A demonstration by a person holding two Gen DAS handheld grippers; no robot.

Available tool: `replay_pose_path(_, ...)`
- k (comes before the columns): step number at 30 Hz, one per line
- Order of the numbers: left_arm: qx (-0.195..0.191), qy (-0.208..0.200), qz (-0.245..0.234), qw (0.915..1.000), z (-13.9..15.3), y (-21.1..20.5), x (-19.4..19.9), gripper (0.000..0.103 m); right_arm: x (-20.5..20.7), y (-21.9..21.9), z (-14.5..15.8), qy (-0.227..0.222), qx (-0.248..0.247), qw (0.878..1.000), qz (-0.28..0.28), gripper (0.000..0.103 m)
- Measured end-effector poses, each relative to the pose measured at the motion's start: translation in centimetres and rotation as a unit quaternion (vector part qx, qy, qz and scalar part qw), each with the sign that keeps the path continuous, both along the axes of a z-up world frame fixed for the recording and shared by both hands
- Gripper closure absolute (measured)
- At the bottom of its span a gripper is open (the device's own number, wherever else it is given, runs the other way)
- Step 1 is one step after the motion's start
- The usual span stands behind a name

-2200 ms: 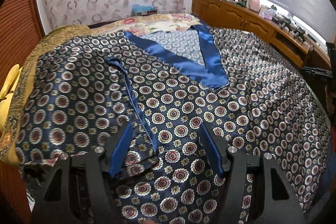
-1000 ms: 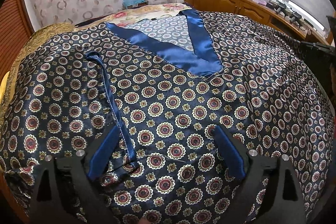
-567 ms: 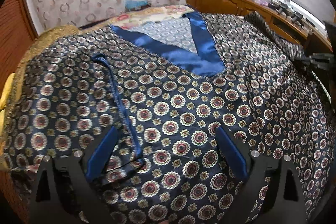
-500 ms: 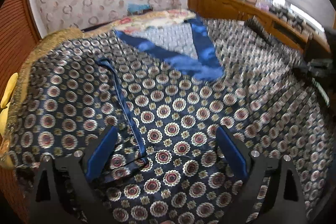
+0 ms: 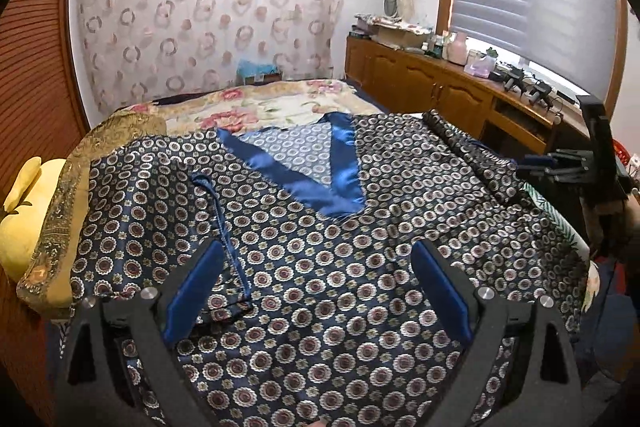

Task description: Fold small clothes

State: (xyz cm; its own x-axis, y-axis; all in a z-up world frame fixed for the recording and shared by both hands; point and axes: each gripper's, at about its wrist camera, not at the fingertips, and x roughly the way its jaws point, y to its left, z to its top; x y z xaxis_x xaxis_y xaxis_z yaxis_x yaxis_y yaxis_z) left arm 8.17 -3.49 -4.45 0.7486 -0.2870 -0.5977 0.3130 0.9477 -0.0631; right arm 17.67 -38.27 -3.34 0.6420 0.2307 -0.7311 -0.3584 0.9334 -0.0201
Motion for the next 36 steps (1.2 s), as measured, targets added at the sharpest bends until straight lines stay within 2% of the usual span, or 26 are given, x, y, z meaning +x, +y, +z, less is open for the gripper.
replay_pose_path(5,0.001,-0.004,-0.005,1.0000,0.1,-0.5,-0.4,0.008,1.7,-3.5,0.8,-0.004,0.005,0.998,-0.056,0.056)
replay_pose_path(12,-0.002,0.006,-0.010,0.9999,-0.6,-1.1,-0.2,0.008,5.3,-6.1,-2.3,0.058,0.063,0.992,-0.092,0.056)
replay_pose_path(15,-0.003,0.009,-0.011,0.9999,-0.8,-1.1,-0.3,0.008,6.4,-6.4,-3.0,0.077,0.093,0.988,-0.100,0.056)
replay_pose_path(19,-0.006,0.011,-0.011,0.9999,-1.0,-1.1,-0.3,0.008,7.6,-6.4,-3.5,0.090,0.105,0.985,-0.104,0.056)
replay_pose_path(20,-0.007,0.012,-0.010,0.9999,-1.0,-1.0,-0.3,0.008,7.7,-6.3,-3.5,0.090,0.104,0.985,-0.105,0.058)
replay_pose_path(22,-0.008,0.013,-0.010,0.9998,-1.2,-0.8,-0.3,0.008,8.2,-6.0,-3.4,0.091,0.101,0.986,-0.099,0.083)
replay_pose_path(24,-0.009,0.012,-0.009,0.9998,-1.3,-0.7,-0.3,0.008,8.4,-5.3,-3.0,0.077,0.085,0.989,-0.091,0.096)
replay_pose_path(30,-0.012,0.013,-0.003,0.9998,-1.4,-0.3,-0.4,0.008,8.6,-1.1,-0.1,0.024,0.065,0.997,-0.046,0.099)
replay_pose_path(36,-0.015,0.013,0.003,0.9998,-1.3,0.3,-0.7,0.008,8.2,4.6,1.1,0.016,0.056,0.998,0.027,0.099)
